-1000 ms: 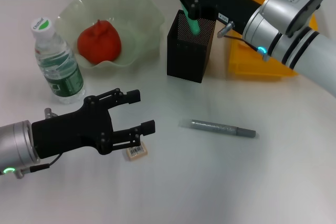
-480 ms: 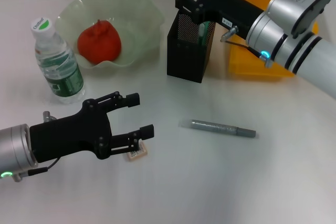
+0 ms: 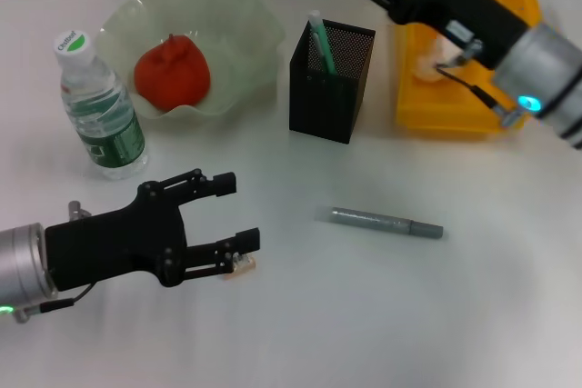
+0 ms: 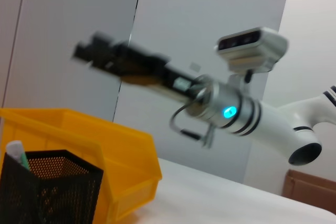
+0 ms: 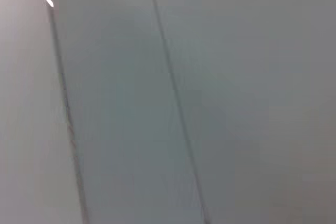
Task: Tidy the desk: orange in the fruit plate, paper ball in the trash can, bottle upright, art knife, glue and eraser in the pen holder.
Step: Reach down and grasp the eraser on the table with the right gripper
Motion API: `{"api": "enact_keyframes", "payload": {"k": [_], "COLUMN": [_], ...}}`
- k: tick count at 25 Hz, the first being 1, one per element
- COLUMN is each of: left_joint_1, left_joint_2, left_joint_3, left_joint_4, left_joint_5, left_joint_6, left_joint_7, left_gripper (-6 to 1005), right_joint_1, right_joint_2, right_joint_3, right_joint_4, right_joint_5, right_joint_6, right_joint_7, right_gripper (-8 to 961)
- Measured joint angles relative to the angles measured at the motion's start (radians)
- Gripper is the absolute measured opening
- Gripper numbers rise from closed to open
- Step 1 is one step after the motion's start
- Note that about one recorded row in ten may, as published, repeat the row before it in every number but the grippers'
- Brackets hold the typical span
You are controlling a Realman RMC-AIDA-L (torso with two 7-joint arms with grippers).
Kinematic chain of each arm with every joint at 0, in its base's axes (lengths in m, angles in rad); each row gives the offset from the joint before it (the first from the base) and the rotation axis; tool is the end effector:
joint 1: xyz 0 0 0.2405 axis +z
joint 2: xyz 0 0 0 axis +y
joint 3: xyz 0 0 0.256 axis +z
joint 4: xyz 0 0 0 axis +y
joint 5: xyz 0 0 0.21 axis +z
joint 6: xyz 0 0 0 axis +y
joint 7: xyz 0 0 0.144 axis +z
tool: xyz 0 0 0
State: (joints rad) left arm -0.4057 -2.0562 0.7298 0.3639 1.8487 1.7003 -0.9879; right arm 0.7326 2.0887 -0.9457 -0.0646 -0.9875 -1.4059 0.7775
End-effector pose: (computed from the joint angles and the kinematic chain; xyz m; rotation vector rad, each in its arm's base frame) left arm -0.2869 0.2575 -0.0291 -2.7155 -0.4975 -1.0010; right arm 0.2005 0.3753 -0.0353 -2.1408 0.4723 1.2715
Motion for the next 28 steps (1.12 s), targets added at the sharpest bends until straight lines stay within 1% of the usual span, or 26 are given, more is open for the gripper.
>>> {"api": "enact_keyframes", "payload": {"k": [1,2,4,5,6,7,9,10,11,12,13,14,15,16,17,18,20,21,22,24,25,26,27,28], "left_joint_1": [0.003,0.005,0.008,0.008,0.008,0.013,0.02,0.025,0.028,0.028,0.031,0.033,0.036,0.041,0.042,0.044,0.046,0.048,0.048,0.051,0.051,0.052,0.052,0.052], "left_joint_2": [0.003,0.004,0.004,0.004,0.004,0.005,0.009,0.014,0.02,0.02,0.024,0.026,0.029,0.033,0.036,0.039,0.046,0.054,0.054,0.065,0.069,0.073,0.076,0.081], "left_joint_3": [0.0,0.0,0.0,0.0,0.0,0.0,0.0,0.0,0.0,0.0,0.0,-0.002,-0.003,-0.006,-0.006,-0.007,-0.008,-0.006,-0.006,-0.004,-0.004,-0.005,-0.006,-0.007], "left_joint_4": [0.003,0.006,0.011,0.011,0.011,0.02,0.033,0.039,0.046,0.046,0.051,0.057,0.063,0.071,0.075,0.078,0.084,0.087,0.087,0.088,0.088,0.088,0.089,0.089], "left_joint_5": [0.004,0.006,0.008,0.008,0.008,0.013,0.022,0.033,0.045,0.045,0.054,0.061,0.069,0.079,0.084,0.089,0.099,0.102,0.102,0.103,0.103,0.103,0.103,0.103], "left_joint_6": [-0.001,-0.002,-0.005,-0.005,-0.005,-0.007,-0.008,-0.008,-0.009,-0.009,-0.009,-0.01,-0.012,-0.014,-0.015,-0.016,-0.021,-0.025,-0.025,-0.03,-0.031,-0.032,-0.032,-0.034], "left_joint_7": [0.001,0.001,0.001,0.001,0.001,0.001,0.001,0.002,0.003,0.003,0.003,0.003,0.003,0.003,0.003,0.003,0.003,0.003,0.003,0.003,0.003,0.003,0.003,0.003], "left_gripper": [809,809,808,808,808,808,808,808,808,808,808,808,808,808,808,808,808,808,808,809,809,809,809,809], "right_joint_1": [-0.047,-0.047,-0.091,-0.114,-0.148,-0.148,-0.169,-0.169,-0.16,-0.16,-0.14,-0.14,-0.127,-0.092,-0.092,-0.072,-0.032,0.012,0.012,0.059,0.073,0.095,0.128,0.149], "right_joint_2": [-0.004,-0.004,-0.008,-0.01,-0.016,-0.016,-0.027,-0.034,-0.047,-0.047,-0.057,-0.057,-0.061,-0.068,-0.068,-0.069,-0.064,-0.048,-0.048,-0.024,-0.016,-0.008,-0.001,0.0], "right_joint_3": [-0.051,-0.051,-0.101,-0.125,-0.151,-0.151,-0.157,-0.155,-0.149,-0.149,-0.148,-0.148,-0.148,-0.152,-0.152,-0.154,-0.157,-0.158,-0.158,-0.159,-0.16,-0.172,-0.209,-0.243], "right_joint_4": [-0.073,-0.073,-0.147,-0.188,-0.263,-0.263,-0.338,-0.362,-0.398,-0.398,-0.417,-0.417,-0.422,-0.429,-0.429,-0.431,-0.432,-0.433,-0.433,-0.434,-0.433,-0.428,-0.413,-0.401], "right_joint_5": [-0.002,-0.002,-0.008,-0.02,-0.069,-0.069,-0.17,-0.232,-0.341,-0.341,-0.435,-0.435,-0.475,-0.561,-0.561,-0.609,-0.686,-0.773,-0.773,-0.86,-0.889,-0.922,-0.946,-0.947], "right_joint_6": [-0.071,-0.071,-0.128,-0.151,-0.183,-0.183,-0.21,-0.22,-0.233,-0.233,-0.235,-0.235,-0.235,-0.233,-0.233,-0.229,-0.213,-0.174,-0.174,-0.129,-0.114,-0.092,-0.059,-0.038], "right_joint_7": [0.072,0.072,0.133,0.162,0.223,0.223,0.287,0.316,0.364,0.364,0.402,0.402,0.417,0.448,0.448,0.465,0.494,0.528,0.528,0.551,0.556,0.562,0.57,0.574], "right_gripper": [744,744,744,744,744,744,743,743,743,743,743,743,743,743,743,743,743,743,743,743,743,743,743,742]}}
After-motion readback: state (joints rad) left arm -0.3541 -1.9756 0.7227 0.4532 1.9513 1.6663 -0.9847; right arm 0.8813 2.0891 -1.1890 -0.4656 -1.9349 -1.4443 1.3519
